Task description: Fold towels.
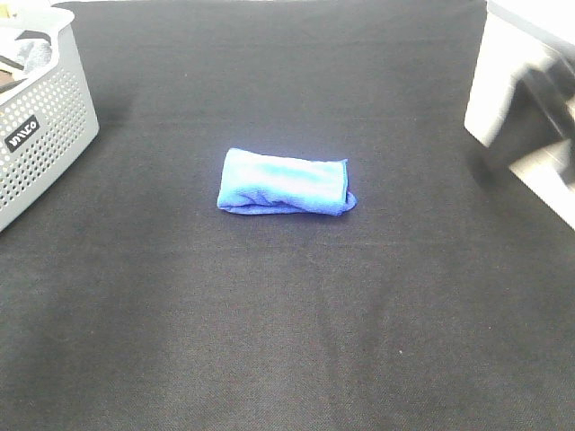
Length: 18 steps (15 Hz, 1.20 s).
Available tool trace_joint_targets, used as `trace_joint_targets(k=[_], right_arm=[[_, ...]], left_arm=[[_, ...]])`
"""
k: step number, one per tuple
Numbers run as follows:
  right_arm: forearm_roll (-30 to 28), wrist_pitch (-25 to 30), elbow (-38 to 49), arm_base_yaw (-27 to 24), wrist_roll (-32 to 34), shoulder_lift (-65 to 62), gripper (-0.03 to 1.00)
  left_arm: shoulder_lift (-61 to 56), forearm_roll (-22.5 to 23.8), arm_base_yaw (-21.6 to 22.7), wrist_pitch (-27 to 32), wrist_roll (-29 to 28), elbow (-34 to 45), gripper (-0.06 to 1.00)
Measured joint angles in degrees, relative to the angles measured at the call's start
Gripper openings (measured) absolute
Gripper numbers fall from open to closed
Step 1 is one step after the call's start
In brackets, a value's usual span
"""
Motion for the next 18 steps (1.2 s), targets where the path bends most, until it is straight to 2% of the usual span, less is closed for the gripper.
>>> trace_joint_targets(k=[3, 5, 9, 12, 13, 16, 18], right_arm=[[-1.0, -0.4, 12.8, 0.0, 0.0, -15.5, 0.94], [-1.1, -0.3, 19.9, 0.0, 0.0, -27.3, 0.94], [-3.8, -0.7, 25.2, 0.0, 1.2, -49.8, 0.94], [-10.3, -1.0, 25.3, 0.0, 6.3, -59.5, 0.94], [-10.3, -1.0, 25.3, 0.0, 6.3, -59.5, 0.94], [-14.0, -1.3, 25.6, 0.0, 7.6, -60.1, 0.94], [-15.0, -1.3, 25.6, 0.0, 8.5, -60.1, 0.94]], left_arm=[[-19.7, 0.0, 0.0, 0.1, 0.0, 10.5, 0.75], [-33.5, 0.0, 0.0, 0.2, 0.0, 14.5, 0.75], [-53.5, 0.0, 0.0, 0.2, 3.4, 17.8, 0.75], [-56.8, -0.1, 0.0, -0.3, 7.0, 19.6, 0.75], [-56.8, -0.1, 0.0, -0.3, 7.0, 19.6, 0.75], [-56.9, -0.9, 0.0, -5.6, 7.9, 21.8, 0.75], [-56.9, -1.8, 0.0, -6.4, 9.1, 22.1, 0.75]])
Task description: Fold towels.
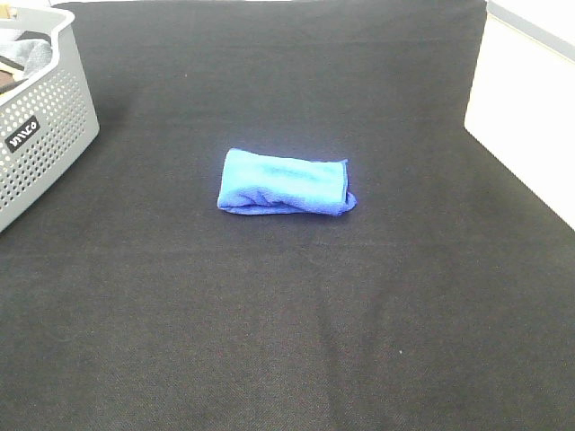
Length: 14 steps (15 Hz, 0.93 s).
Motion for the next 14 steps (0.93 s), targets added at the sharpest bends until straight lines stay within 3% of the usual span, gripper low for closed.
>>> trace_joint_targets(k=[14], right_arm=[[-0.1, 0.0, 0.0, 0.0, 1.8, 0.0, 0.94]], left_arm=[[0.0, -0.5, 0.7, -0.2, 3.1, 0.0, 0.75]])
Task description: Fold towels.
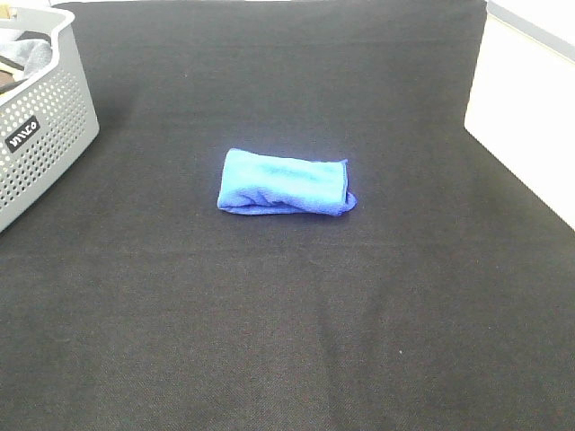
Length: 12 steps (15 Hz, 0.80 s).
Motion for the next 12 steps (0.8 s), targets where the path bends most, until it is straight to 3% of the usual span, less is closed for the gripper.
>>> trace_joint_targets(k=[5, 12], right_arm=[[0.1, 0.0, 0.0, -8.7, 0.0, 0.0, 0.94], [0.2, -0.2, 0.1, -9.2, 0.0, -5.7, 0.94]], left_arm=[[0.0, -0.1, 15.1, 0.0, 0.1, 0.0, 0.75], [0.0, -0.2, 17.5, 0.0, 0.1, 0.0, 0.75]])
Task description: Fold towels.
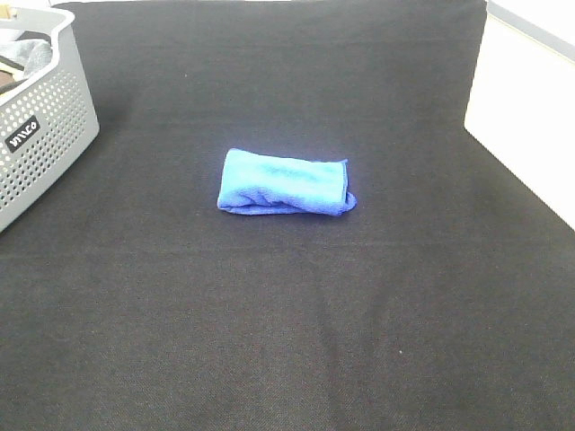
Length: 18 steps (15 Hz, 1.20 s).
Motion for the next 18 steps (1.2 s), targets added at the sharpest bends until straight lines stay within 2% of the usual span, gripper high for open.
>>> trace_joint_targets(k=[18], right_arm=[[0.1, -0.1, 0.0, 0.0, 0.0, -0.5, 0.94]], left_arm=[[0.0, -0.1, 0.0, 0.0, 0.2, 0.0, 0.75]])
